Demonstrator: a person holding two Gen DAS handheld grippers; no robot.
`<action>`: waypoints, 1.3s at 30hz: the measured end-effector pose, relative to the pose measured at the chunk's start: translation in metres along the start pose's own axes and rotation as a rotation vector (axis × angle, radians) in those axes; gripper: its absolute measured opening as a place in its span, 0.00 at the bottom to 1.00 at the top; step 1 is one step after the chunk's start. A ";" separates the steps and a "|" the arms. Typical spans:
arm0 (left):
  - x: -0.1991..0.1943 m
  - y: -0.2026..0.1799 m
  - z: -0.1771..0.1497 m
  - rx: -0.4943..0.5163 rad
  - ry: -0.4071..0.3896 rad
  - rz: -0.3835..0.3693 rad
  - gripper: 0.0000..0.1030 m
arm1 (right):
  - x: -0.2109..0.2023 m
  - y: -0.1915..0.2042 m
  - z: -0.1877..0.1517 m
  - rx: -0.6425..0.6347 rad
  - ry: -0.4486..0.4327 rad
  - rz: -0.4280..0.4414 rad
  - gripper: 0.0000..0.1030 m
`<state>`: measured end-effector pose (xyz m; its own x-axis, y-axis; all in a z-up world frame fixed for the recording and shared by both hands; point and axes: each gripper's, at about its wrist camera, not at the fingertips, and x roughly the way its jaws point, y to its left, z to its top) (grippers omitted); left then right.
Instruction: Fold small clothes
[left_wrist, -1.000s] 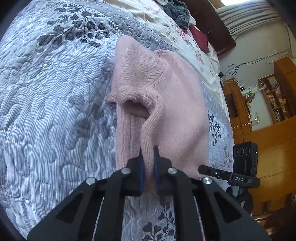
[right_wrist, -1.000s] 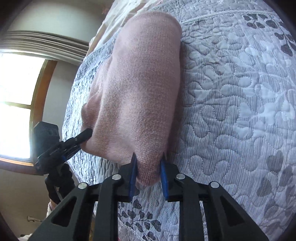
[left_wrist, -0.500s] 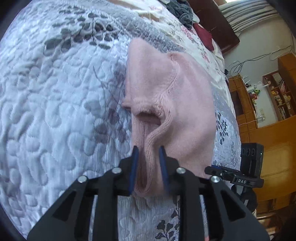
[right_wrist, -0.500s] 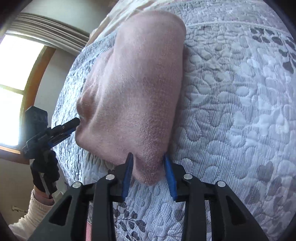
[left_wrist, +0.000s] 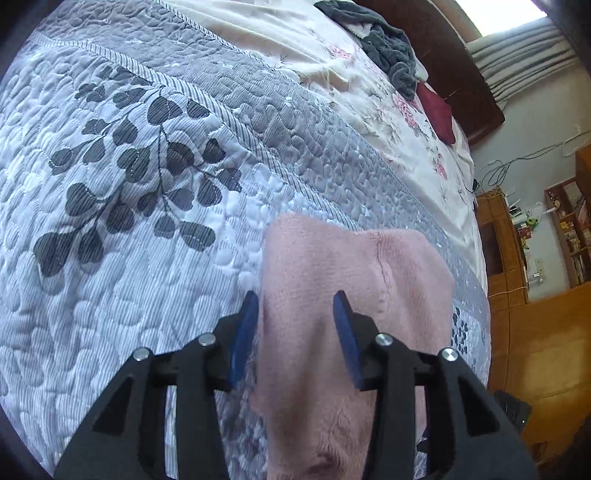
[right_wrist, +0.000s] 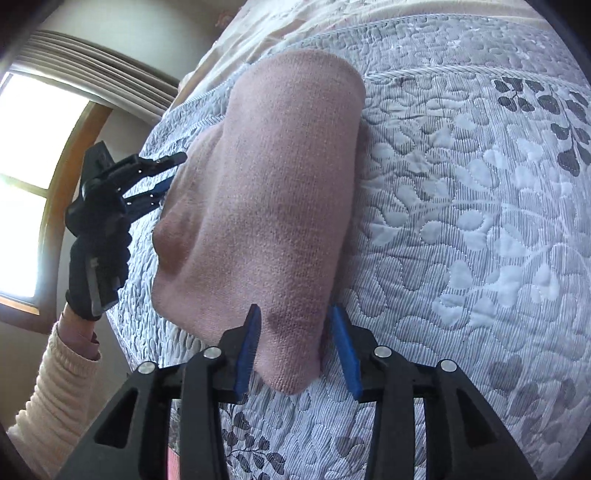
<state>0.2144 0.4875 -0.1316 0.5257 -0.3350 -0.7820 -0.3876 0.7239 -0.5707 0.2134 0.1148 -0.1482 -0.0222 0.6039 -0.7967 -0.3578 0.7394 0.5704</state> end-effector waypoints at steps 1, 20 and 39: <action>0.003 0.000 0.001 -0.008 -0.002 -0.001 0.24 | 0.002 0.001 0.001 0.001 0.002 -0.001 0.40; -0.029 0.017 -0.025 0.011 -0.018 -0.108 0.51 | 0.005 0.001 0.004 -0.005 -0.012 0.027 0.41; 0.054 0.020 -0.037 0.071 0.240 -0.367 0.65 | 0.030 -0.027 0.072 0.103 -0.028 0.257 0.72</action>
<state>0.2069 0.4616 -0.1945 0.4245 -0.7022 -0.5716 -0.1505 0.5678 -0.8093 0.2899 0.1345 -0.1732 -0.0737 0.7824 -0.6184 -0.2467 0.5865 0.7714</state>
